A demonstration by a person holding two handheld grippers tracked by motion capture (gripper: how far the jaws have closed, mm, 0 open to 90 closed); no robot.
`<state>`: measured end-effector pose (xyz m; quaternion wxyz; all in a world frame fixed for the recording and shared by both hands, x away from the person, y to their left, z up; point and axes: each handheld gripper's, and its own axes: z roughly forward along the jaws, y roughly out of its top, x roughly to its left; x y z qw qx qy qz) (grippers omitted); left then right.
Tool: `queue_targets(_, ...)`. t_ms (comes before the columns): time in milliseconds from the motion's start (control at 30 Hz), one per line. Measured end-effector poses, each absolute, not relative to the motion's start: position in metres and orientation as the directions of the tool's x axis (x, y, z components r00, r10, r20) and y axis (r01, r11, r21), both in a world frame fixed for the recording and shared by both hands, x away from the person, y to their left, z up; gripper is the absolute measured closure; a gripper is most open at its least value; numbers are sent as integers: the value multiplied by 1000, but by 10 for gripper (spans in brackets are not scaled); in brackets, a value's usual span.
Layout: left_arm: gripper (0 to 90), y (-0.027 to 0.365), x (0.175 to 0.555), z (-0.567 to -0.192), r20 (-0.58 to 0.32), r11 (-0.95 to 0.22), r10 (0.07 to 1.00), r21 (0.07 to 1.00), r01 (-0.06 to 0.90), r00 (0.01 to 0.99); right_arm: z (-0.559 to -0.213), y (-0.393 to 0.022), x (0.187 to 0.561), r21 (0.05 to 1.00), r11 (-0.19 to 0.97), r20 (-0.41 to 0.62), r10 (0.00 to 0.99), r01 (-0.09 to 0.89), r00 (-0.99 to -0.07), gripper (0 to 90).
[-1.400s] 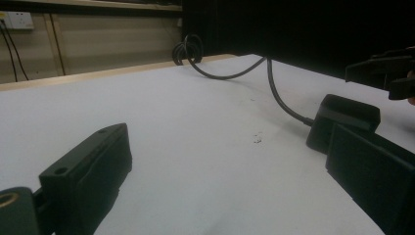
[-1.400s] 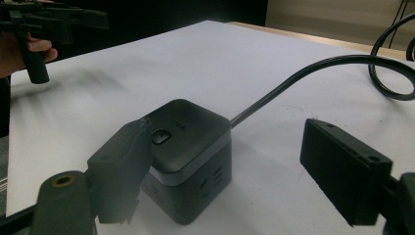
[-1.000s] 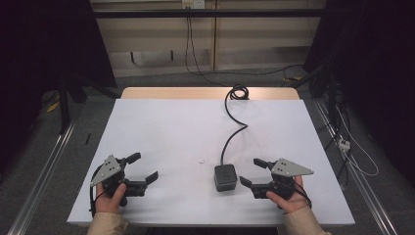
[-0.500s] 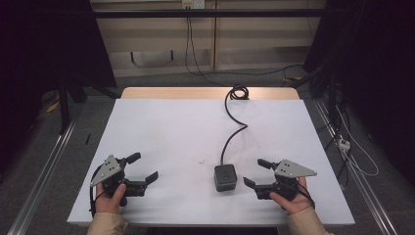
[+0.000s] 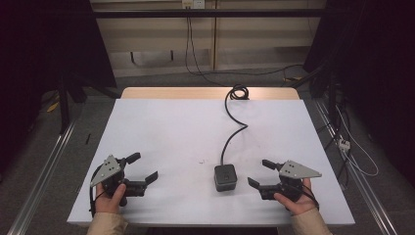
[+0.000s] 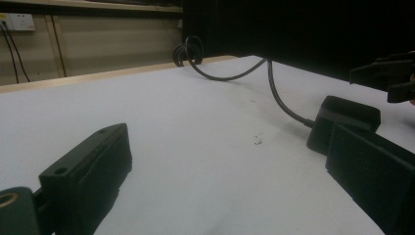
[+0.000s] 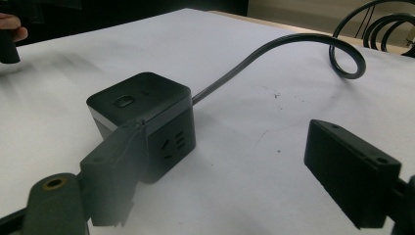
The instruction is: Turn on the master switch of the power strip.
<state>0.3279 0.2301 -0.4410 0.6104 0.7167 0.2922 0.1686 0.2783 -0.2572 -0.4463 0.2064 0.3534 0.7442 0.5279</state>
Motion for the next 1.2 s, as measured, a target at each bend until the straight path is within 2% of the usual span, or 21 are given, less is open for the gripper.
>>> queue_targets(1200,29,230,327,-441,-111,-89,626,973,213,772,-448,-279,272,928,184,70,767,324,-637,165)
